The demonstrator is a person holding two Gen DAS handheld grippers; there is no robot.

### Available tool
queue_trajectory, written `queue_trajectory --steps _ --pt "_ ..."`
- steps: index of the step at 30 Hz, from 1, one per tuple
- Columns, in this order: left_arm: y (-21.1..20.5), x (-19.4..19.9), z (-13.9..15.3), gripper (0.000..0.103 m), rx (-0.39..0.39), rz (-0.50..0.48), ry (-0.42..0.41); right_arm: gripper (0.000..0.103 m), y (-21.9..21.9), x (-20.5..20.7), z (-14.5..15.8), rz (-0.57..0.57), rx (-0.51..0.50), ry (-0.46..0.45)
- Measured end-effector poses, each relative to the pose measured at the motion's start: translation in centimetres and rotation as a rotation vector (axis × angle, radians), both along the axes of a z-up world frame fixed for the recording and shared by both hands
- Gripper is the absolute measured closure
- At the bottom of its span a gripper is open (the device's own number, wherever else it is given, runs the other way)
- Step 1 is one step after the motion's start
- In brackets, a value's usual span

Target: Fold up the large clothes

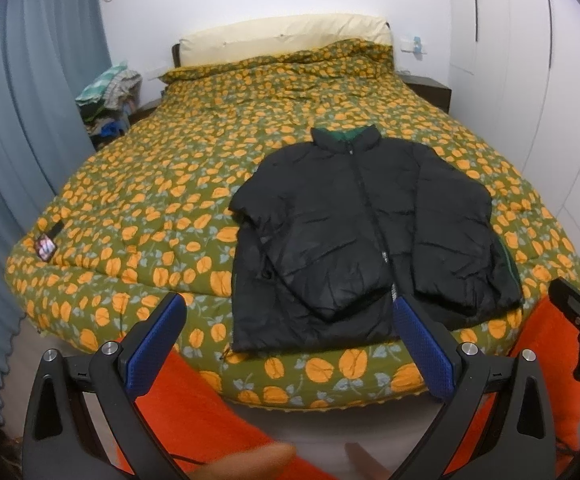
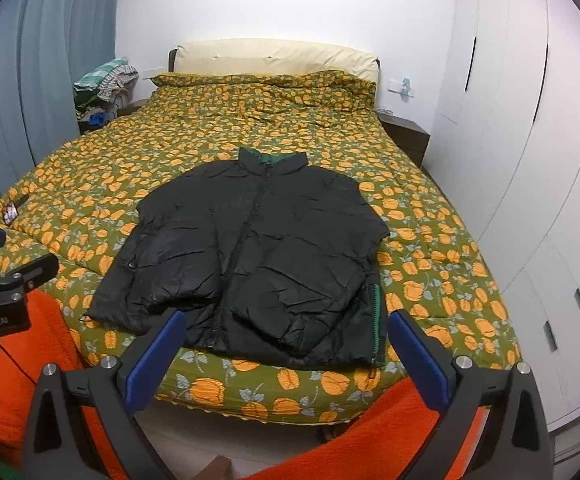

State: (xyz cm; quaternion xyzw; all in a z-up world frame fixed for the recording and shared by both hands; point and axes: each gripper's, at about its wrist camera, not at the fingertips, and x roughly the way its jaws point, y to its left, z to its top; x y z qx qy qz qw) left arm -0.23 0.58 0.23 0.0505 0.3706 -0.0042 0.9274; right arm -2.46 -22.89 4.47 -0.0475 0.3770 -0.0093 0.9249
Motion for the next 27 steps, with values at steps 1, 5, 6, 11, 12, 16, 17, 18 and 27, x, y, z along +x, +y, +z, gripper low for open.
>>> queue_trajectory --steps 1,5,6,11,12,16,17,18,27 --pt "0.03 0.04 -0.01 0.0 0.001 0.003 0.0 0.0 -0.11 0.02 0.03 0.0 0.01 0.001" --pt "-0.17 0.03 -0.15 0.0 0.007 0.007 0.0 0.0 -0.28 0.06 0.09 -0.007 0.014 -0.004" --pt "-0.22 -0.01 -0.14 0.0 0.01 0.005 -0.002 0.0 -0.32 0.04 0.13 -0.01 0.015 -0.005" --pt "-0.61 -0.14 -0.2 0.0 0.018 -0.003 -0.003 0.0 -0.34 0.02 0.02 -0.009 0.021 -0.002" --pt "-0.66 -0.17 -0.2 0.0 0.019 -0.002 -0.005 0.0 -0.31 0.06 -0.03 -0.009 0.021 0.0" --pt "-0.65 -0.21 -0.04 0.0 0.023 0.0 -0.015 0.0 -0.12 0.32 -0.18 -0.004 0.015 0.01" --pt "-0.69 -0.21 -0.05 0.0 0.023 -0.001 -0.016 0.0 -0.04 0.36 -0.19 -0.005 0.011 0.011" --pt "-0.71 -0.18 -0.06 0.0 0.024 -0.001 -0.016 0.0 -0.07 0.41 -0.22 -0.006 0.01 0.013" --pt "-0.86 0.0 -0.11 0.0 0.022 -0.007 -0.013 0.0 0.07 0.57 -0.33 -0.017 -0.026 0.012"
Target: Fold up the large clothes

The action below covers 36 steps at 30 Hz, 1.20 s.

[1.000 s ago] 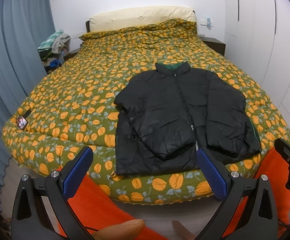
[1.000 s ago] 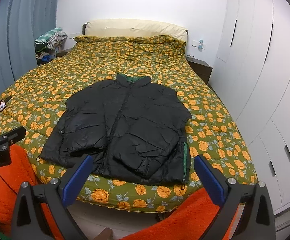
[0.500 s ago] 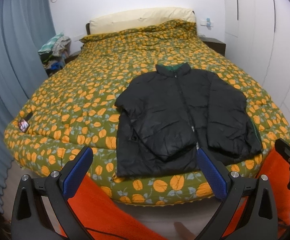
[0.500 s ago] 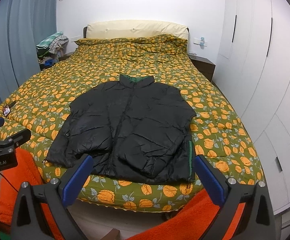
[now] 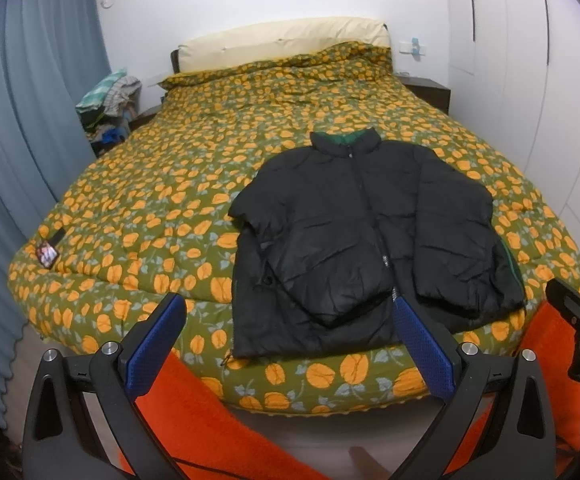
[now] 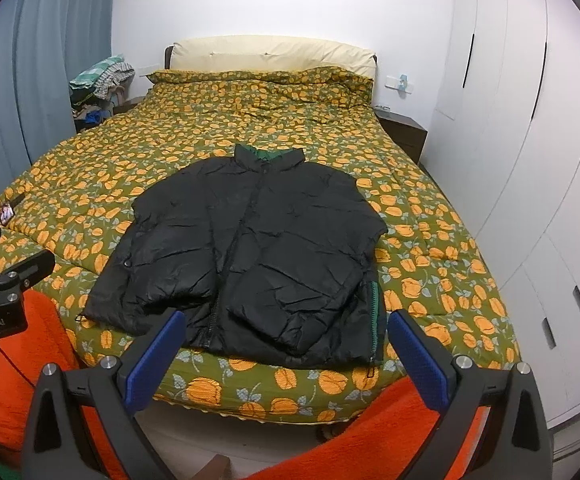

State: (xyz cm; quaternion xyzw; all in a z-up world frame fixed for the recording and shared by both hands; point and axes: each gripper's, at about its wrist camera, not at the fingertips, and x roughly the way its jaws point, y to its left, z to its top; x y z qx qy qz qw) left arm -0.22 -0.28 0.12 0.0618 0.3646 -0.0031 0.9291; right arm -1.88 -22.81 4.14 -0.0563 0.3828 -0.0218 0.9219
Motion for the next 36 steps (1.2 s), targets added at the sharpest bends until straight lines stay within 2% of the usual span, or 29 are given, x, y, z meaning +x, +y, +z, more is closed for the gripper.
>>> queue_trajectory --steps 23,36 --pt "0.08 0.08 0.08 0.0 0.0 0.0 0.009 0.0 -0.37 -0.01 -0.46 -0.012 -0.007 0.01" --pt "0.1 0.25 -0.11 0.0 -0.003 -0.002 0.01 0.0 0.3 -0.47 0.02 0.029 0.007 -0.017"
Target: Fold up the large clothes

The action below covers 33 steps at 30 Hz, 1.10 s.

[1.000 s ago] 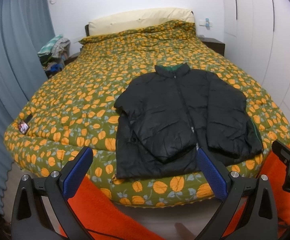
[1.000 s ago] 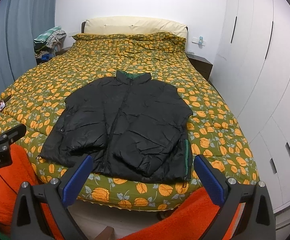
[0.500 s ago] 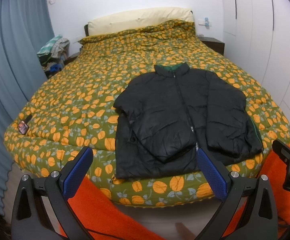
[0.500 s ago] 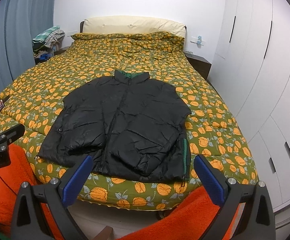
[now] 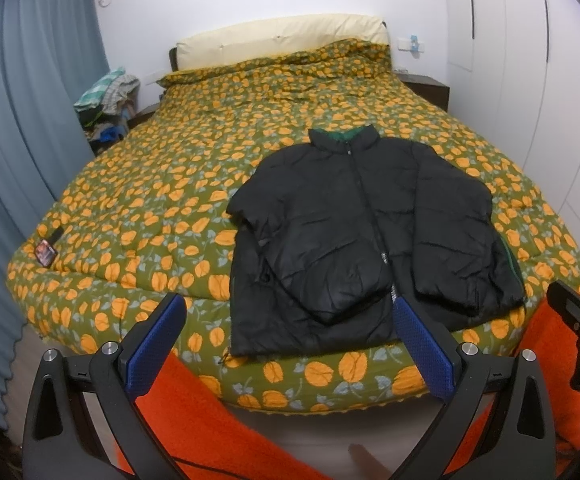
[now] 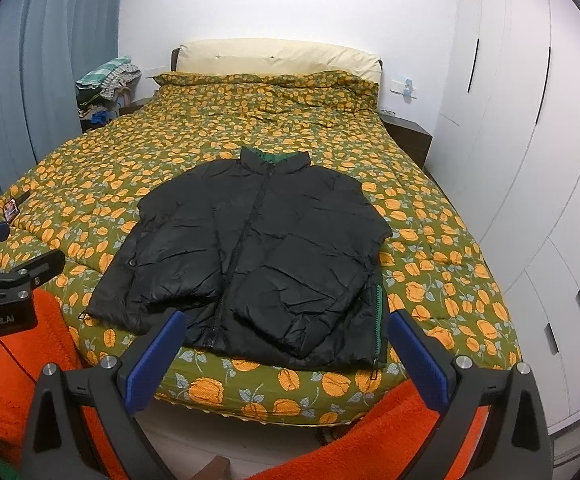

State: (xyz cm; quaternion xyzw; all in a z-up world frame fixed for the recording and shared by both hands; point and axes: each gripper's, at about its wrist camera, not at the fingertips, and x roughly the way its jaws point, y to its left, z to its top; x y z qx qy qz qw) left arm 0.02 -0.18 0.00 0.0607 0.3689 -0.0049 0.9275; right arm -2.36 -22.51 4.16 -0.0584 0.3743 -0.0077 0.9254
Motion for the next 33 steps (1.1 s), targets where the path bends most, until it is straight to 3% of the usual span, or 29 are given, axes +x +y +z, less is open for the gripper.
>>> queue_trajectory --steps 8,16,19,22,25,29,31,32,33 --pt "0.1 0.2 0.0 0.0 -0.004 0.0 0.003 0.0 0.6 0.0 0.1 0.048 -0.018 -0.007" --pt "0.6 0.2 0.1 0.0 -0.018 0.011 0.001 0.001 -0.4 2.1 -1.4 0.182 -0.045 0.054" --pt "0.8 0.3 0.0 0.0 -0.027 0.013 0.004 0.001 -0.2 4.9 -4.4 0.32 -0.108 0.161" --pt "1.0 0.2 0.1 0.0 -0.033 0.017 0.007 0.002 0.7 8.2 -9.4 0.438 -0.181 0.273" --pt "1.5 0.2 0.1 0.0 -0.029 0.036 0.007 0.002 0.8 11.7 -14.4 0.457 -0.211 0.322" --pt "2.4 0.5 -0.4 0.0 -0.032 0.071 0.032 0.034 -0.5 14.8 -19.2 0.424 -0.191 0.407" --pt "2.7 0.8 -0.8 0.0 -0.029 0.077 0.044 0.049 -1.3 15.1 -19.7 0.407 -0.15 0.415" --pt "2.7 1.0 -0.9 0.0 -0.023 0.079 0.048 0.078 -1.6 15.0 -19.2 0.399 -0.118 0.403" --pt "2.6 1.1 -1.0 0.0 -0.018 0.079 0.05 0.092 -2.0 14.7 -17.7 0.375 -0.094 0.368"
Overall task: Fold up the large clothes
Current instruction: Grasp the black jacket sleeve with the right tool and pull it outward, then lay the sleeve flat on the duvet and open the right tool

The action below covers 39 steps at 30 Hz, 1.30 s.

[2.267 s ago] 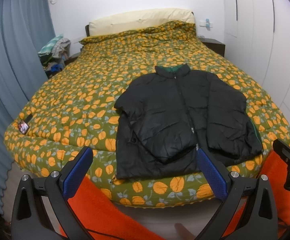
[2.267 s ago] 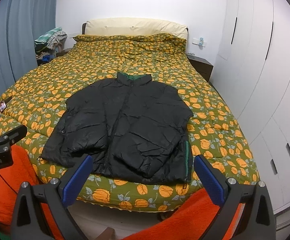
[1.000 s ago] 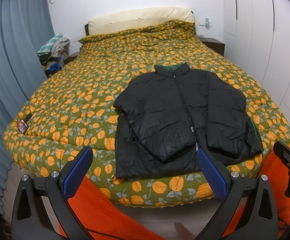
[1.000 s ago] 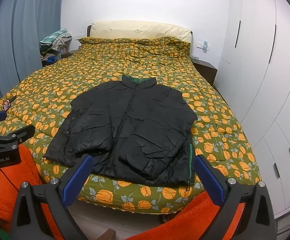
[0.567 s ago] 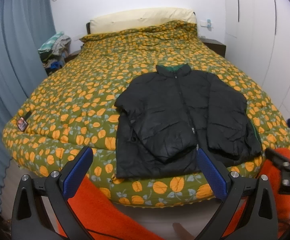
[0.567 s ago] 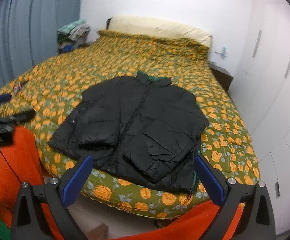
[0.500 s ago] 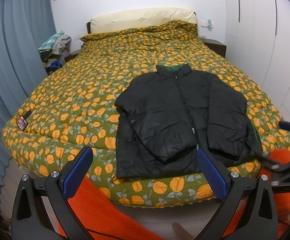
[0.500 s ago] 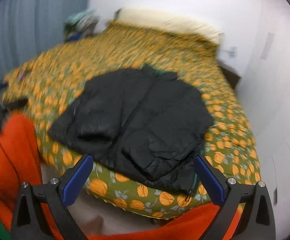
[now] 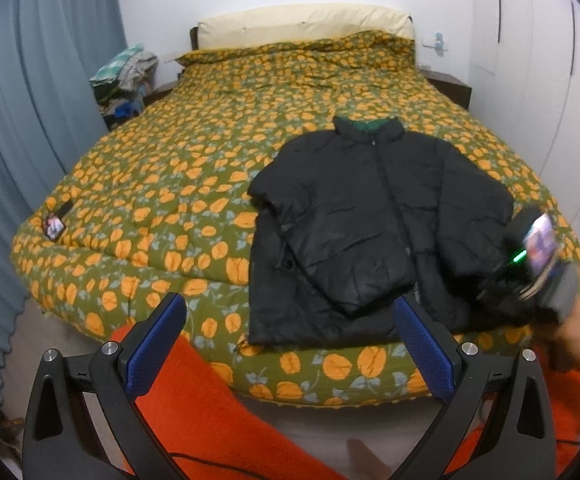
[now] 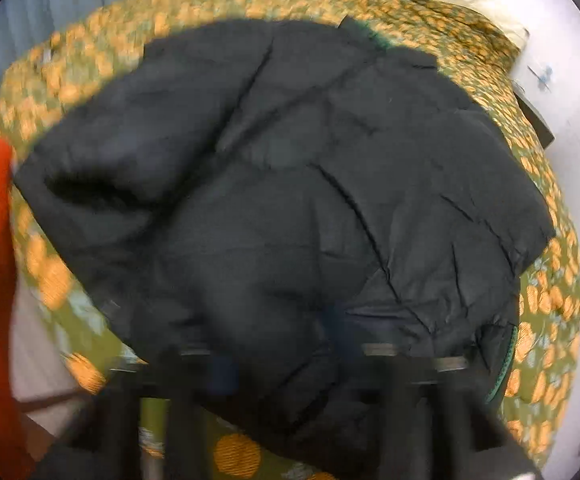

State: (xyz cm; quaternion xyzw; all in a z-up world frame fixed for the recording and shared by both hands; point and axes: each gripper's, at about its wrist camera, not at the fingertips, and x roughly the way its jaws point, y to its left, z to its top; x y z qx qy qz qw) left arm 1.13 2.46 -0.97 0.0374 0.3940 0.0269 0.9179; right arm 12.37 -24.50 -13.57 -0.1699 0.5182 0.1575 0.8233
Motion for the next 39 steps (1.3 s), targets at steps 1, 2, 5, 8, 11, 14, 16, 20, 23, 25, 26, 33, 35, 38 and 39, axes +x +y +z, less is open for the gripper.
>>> queue_trajectory --steps 1,2,5,8,11,14,16,20,23,25,26,33,35,38,39 --pt "-0.1 0.1 -0.1 0.0 0.003 -0.001 0.002 0.092 -0.4 -0.3 1.5 -0.021 0.011 -0.039" --pt "-0.2 0.3 -0.2 0.0 0.005 -0.005 0.005 0.093 -1.1 -0.5 3.5 -0.046 0.045 -0.084" --pt "-0.7 0.9 -0.4 0.0 0.007 -0.021 0.01 0.093 -5.6 -1.1 10.9 -0.173 0.136 -0.238" --pt "-1.1 1.1 -0.4 0.0 0.008 -0.036 0.006 0.093 -11.9 -1.5 17.4 -0.313 0.163 -0.389" --pt "-1.7 1.5 -0.5 0.0 0.012 -0.052 0.007 0.093 -18.2 -2.0 21.5 -0.458 0.102 -0.509" --pt "-2.1 1.9 -0.8 0.0 0.023 -0.061 0.016 0.093 -24.9 -2.0 21.7 -0.619 0.045 -0.53" --pt "-2.3 2.2 -0.9 0.0 0.032 -0.064 0.02 0.093 -29.4 -1.9 19.9 -0.717 0.005 -0.508" --pt "-2.7 2.5 -0.8 0.0 0.052 -0.068 0.019 0.093 -38.0 -1.9 13.3 -0.92 0.048 -0.374" --pt "-2.9 2.9 -0.9 0.0 0.065 -0.069 0.026 0.093 -41.8 -2.3 8.3 -1.015 0.117 -0.274" --pt "-2.8 3.2 -1.1 0.0 0.072 -0.073 0.028 0.093 -43.4 -2.5 5.6 -1.053 0.182 -0.217" --pt "-2.8 3.3 -1.1 0.0 0.073 -0.077 0.027 0.09 -44.1 -2.6 4.5 -1.066 0.211 -0.2" --pt "-2.2 4.5 -1.7 0.0 0.049 -0.132 0.031 0.069 -46.4 -6.0 2.8 -1.183 0.282 -0.202" --pt "-2.0 5.3 -2.3 0.0 0.025 -0.174 0.036 0.068 -44.9 -6.5 4.4 -1.131 0.286 -0.272" --pt "-2.2 6.3 -3.2 0.0 -0.016 -0.264 0.052 0.069 -43.1 -6.1 5.4 -0.999 0.378 -0.303" --pt "-2.4 6.8 -3.7 0.0 -0.026 -0.307 0.066 0.068 -42.9 -5.3 4.9 -0.96 0.432 -0.271"
